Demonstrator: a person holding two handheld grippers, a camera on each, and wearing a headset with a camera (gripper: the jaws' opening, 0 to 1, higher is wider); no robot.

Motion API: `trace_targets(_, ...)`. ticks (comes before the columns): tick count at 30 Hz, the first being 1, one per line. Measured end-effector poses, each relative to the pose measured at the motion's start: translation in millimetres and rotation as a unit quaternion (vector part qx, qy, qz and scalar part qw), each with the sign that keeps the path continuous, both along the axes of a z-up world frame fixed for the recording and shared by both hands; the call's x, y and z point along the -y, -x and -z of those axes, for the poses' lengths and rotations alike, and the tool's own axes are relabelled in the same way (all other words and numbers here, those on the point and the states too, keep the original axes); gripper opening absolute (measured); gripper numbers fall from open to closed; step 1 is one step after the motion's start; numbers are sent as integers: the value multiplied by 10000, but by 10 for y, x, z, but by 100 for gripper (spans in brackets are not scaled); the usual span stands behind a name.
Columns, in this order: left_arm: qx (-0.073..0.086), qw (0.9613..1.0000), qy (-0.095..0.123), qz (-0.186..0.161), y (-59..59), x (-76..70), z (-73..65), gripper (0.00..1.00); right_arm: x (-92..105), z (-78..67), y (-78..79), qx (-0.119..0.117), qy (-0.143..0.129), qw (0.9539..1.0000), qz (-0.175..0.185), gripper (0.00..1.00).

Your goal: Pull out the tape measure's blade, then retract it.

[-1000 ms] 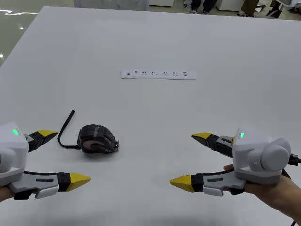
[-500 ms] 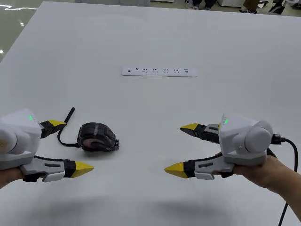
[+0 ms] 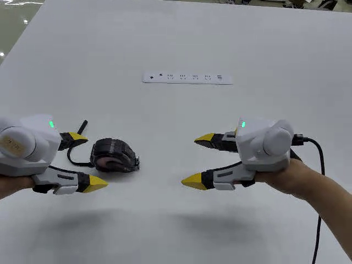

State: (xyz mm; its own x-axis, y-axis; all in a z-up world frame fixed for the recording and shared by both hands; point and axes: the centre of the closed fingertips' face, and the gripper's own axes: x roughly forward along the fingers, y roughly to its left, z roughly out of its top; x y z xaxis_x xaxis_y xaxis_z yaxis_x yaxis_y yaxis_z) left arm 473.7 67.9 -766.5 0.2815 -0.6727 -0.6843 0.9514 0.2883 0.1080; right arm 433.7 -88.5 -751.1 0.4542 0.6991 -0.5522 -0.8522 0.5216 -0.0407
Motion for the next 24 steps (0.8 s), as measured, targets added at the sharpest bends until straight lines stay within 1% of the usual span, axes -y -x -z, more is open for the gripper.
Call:
trace_targets(1,21,9999,-103,91,-11,0,24,60,-25,16,-16,-20,11,10000,-32,59)
trace_targets(2,28,9998,-160,149,-18,3,37,59,-42,31,-33,-17,39,10000,-49,58)
trace_targets(4,34,9996,-193,187,-22,4,44,56,-50,39,-42,-12,56,10000,-56,55)
trace_targets(6,37,9996,-211,208,-24,5,48,55,-54,44,-47,-10,64,10000,-59,54)
trace_targets(9,11,9988,-334,360,-77,32,79,55,-138,86,-91,-45,66,9999,-108,53)
trace_targets(10,10,9975,-477,519,-133,52,101,55,-196,135,-149,-44,122,9998,-164,53)
trace_targets(12,9,9968,-530,593,-149,67,104,55,-214,151,-181,3,183,9996,-198,51)
trace_targets(16,4,9948,-659,779,-183,105,134,53,-278,176,-269,2,138,9997,-215,49)
trace_targets(18,1,9936,-732,863,-201,115,161,51,-318,202,-300,-24,158,9995,-268,48)
trace_targets(20,50,9923,-772,963,-215,134,180,47,-358,237,-333,-54,213,9992,-330,47)
trace_targets(24,40,9918,-801,993,-218,135,192,44,-368,250,-343,-48,241,9991,-358,46)
